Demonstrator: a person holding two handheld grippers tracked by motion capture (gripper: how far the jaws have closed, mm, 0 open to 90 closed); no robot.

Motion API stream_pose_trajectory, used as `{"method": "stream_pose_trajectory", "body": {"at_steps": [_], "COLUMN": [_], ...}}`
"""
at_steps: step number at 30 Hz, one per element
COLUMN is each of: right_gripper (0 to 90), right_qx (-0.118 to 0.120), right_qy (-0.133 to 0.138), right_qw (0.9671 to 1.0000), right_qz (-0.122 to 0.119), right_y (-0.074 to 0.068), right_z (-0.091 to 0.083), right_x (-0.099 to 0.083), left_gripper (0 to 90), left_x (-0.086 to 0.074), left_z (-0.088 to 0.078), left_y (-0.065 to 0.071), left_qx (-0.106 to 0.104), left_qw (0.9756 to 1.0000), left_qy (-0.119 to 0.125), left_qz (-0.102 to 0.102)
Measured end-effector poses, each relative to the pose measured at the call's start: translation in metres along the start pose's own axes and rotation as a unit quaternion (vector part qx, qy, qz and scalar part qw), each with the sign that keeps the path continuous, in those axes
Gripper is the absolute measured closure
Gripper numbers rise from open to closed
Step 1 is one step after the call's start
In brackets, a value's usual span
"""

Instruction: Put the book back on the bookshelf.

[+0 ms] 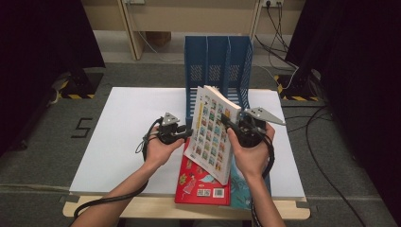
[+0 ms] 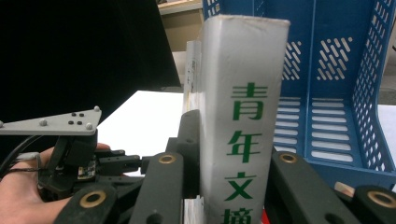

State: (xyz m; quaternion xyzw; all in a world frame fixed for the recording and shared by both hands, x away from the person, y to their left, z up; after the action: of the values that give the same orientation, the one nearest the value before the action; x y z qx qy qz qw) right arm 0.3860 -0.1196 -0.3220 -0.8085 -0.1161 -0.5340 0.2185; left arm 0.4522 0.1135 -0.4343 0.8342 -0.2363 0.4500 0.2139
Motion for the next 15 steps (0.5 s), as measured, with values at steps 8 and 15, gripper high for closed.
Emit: {"method": "stream_pose_trajectory", "body": {"at_steps": [8, 15], "right_gripper": [74.4, 74.4], "right_qx": [0.003, 0.004], "right_qy": [0.000, 0.004], "right_qw": [1.0000, 1.0000], "right_qz": [-0.004, -0.005], "right_y": [-0.0010, -0.0017], "right_z": [-0.0004, -0.0009], "right_x": [-0.0001, -0.0009], "left_gripper": [61.5, 58.0], "left_x": [-0.0025, -0.0076], "left_z": [0.0045, 0.0097], "left_y": [-0.0042, -0.0058], "left_qx": [0.002, 0.003], "left_qw": [1.0000, 1.0000], "left_qy": [0.007, 0.003], "left_qz": [-0.002, -0.001]}}
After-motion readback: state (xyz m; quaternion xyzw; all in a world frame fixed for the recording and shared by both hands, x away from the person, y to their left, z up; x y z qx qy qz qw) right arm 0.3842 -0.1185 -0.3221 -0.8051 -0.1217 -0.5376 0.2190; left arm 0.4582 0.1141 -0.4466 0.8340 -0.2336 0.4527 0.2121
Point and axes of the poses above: each handheld gripper's, and its own axes: z roughly forward along the jaws, x roughly out of its top, y roughly to its right, the point moved 2 cm from there along z, roughly forward along the jaws, and after that the axes turned 1 degree about -x, right-handed, at the moved point
